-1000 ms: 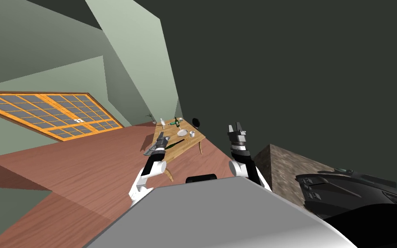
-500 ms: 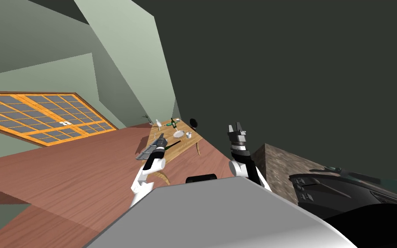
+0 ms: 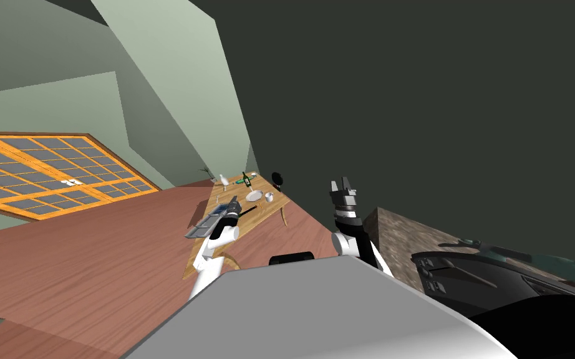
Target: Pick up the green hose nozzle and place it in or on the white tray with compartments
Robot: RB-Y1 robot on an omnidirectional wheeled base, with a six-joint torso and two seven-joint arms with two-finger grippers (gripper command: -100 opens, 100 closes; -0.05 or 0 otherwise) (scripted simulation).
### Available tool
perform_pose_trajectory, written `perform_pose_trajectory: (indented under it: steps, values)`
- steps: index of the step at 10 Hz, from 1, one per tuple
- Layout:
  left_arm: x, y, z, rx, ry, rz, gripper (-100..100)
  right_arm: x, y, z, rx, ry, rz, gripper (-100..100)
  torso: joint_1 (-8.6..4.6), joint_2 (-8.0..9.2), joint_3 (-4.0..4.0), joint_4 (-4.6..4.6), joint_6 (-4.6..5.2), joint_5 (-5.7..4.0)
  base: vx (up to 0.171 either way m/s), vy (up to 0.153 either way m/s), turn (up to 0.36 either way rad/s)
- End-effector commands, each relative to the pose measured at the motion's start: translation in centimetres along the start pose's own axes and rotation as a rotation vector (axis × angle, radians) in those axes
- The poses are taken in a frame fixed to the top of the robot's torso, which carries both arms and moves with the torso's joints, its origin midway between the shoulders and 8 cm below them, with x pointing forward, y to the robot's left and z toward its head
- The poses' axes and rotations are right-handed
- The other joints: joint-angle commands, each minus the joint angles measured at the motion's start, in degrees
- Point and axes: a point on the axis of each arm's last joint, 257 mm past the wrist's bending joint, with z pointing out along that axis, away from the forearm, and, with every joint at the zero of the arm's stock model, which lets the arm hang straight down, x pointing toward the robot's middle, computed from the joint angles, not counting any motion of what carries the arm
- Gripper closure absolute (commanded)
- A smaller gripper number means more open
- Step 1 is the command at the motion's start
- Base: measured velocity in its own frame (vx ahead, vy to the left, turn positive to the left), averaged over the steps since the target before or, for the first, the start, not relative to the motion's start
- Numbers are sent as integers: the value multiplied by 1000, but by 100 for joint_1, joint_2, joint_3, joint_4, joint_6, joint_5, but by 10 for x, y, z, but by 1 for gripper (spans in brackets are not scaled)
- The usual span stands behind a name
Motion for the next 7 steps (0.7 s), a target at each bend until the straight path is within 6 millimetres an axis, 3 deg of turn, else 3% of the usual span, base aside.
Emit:
perform_pose_trajectory:
  steps: [1,7]
  values:
    - [-7,18,5,-50,-14,-4,-100,0,0,0,0,0,0,0,0,0,0,0,0,0,36,-43,-41]
    - [-39,77,23,-244,-88,-30,-100,0,0,0,0,0,0,0,15,0,0,0,-2,3,44,-27,-52]
